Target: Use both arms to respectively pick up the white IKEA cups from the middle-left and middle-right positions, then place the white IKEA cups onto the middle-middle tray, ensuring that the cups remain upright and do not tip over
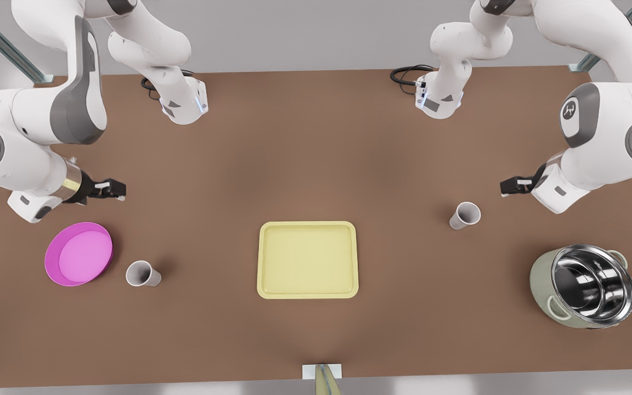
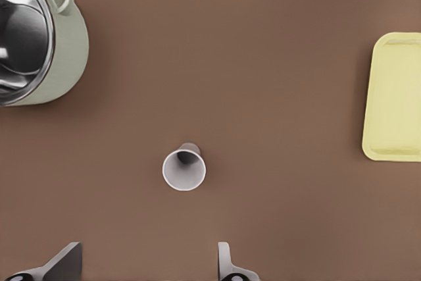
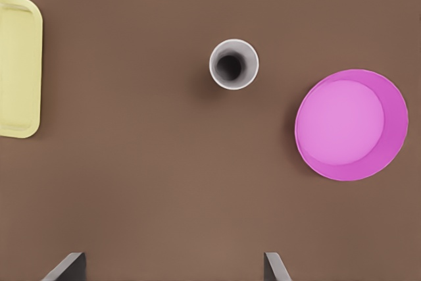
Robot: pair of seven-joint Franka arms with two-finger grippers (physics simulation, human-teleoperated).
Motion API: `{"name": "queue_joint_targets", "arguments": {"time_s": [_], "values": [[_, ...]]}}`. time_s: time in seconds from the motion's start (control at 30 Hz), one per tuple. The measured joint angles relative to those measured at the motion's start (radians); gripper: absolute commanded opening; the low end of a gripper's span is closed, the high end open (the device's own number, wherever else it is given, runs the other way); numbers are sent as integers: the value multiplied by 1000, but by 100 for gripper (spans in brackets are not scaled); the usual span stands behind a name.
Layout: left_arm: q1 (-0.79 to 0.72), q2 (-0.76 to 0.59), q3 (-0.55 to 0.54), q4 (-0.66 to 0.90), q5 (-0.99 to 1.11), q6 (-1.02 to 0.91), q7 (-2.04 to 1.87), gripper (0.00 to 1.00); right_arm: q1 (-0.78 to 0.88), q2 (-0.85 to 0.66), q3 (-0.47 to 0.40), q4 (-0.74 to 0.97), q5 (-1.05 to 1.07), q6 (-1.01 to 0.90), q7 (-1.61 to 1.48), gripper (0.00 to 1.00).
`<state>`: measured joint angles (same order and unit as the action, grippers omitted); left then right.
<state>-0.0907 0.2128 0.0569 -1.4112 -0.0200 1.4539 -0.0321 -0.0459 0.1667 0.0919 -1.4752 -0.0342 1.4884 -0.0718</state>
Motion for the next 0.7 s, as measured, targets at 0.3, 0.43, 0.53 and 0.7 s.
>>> {"name": "queue_joint_targets", "arguments": {"time_s": [0.3, 0.43, 0.53, 0.7], "values": [[2, 18, 39, -442, -24, 242, -4, 100, -90, 386, -7, 166, -43, 140, -33, 100], [13, 49, 52, -556, -42, 427, -3, 100, -100, 523, -9, 177, -49, 300, -46, 100], [21, 70, 64, -599, -62, 530, -1, 100, -101, 556, -9, 184, -46, 399, -53, 100], [25, 87, 67, -637, -79, 624, 3, 100, -102, 585, -9, 168, -40, 493, -62, 100]]}}
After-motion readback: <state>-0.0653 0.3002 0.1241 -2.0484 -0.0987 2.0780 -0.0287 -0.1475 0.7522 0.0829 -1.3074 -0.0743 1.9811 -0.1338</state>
